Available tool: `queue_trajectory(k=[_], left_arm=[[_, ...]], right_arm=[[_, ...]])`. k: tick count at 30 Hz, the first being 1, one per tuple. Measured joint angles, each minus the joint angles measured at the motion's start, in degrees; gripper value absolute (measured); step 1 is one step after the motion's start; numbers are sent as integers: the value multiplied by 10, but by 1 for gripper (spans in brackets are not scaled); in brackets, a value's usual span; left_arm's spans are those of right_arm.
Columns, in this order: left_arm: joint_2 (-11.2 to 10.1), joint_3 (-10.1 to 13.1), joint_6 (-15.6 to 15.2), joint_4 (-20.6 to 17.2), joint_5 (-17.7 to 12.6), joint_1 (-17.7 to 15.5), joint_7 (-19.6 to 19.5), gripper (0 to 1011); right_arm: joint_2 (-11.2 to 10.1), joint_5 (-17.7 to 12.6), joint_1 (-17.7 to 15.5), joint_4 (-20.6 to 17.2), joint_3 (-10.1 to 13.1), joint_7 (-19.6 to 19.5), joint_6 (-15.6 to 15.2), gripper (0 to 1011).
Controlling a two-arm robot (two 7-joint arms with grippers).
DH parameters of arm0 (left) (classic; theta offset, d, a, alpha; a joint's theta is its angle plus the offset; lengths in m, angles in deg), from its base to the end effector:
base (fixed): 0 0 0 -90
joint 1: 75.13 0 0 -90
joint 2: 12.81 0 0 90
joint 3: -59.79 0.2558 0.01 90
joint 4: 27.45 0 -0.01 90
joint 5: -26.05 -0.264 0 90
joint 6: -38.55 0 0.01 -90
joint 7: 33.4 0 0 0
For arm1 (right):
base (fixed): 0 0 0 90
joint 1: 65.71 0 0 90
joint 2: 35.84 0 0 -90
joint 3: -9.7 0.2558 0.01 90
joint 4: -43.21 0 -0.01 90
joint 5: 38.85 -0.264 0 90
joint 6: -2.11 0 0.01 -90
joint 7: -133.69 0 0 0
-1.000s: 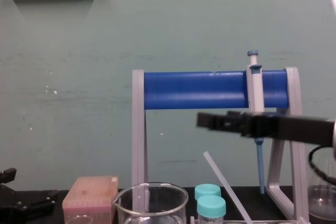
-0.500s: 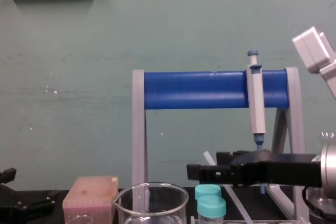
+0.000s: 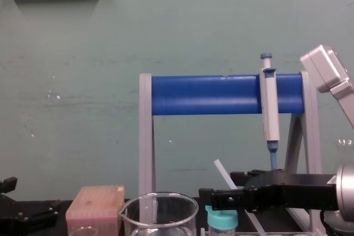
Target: Pick up the stirring rod with one hand, then place it down.
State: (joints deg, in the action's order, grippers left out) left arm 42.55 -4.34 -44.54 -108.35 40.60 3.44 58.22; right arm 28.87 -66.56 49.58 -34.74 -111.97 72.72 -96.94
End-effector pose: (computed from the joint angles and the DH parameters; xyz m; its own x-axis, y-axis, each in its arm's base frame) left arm 0.3101 0.0750 -0.2662 0.2924 0.8803 0.3736 -0.9552 0.2875 0.0703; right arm 0.3633 -0.0071 -0.2211 0.7735 -0.6337 0.0070 0.6223 0.7574 -0.1980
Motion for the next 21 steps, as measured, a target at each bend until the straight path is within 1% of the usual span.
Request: queue_trajectory(k=[7, 10, 11, 14, 15, 21], left_arm=[[0, 0, 0, 0, 0, 0, 0, 1000], [0, 0, 0, 0, 0, 0, 0, 1000], [0, 0, 0, 0, 0, 0, 0, 1000], [0, 0, 0, 0, 0, 0, 0, 1000], [0, 0, 0, 0, 0, 0, 0, 1000], [0, 0, 0, 0, 0, 0, 0, 1000]], right_arm=[[0, -2, 0, 0, 0, 0, 0, 1003], [0, -3, 0, 0, 0, 1, 0, 971], [0, -3, 0, 0, 0, 1, 0, 933], [0, -4, 0, 0, 0, 1, -1, 888], [0, -4, 0, 0, 0, 2, -1, 838], [-1, -5, 0, 0, 1, 2, -1, 682]])
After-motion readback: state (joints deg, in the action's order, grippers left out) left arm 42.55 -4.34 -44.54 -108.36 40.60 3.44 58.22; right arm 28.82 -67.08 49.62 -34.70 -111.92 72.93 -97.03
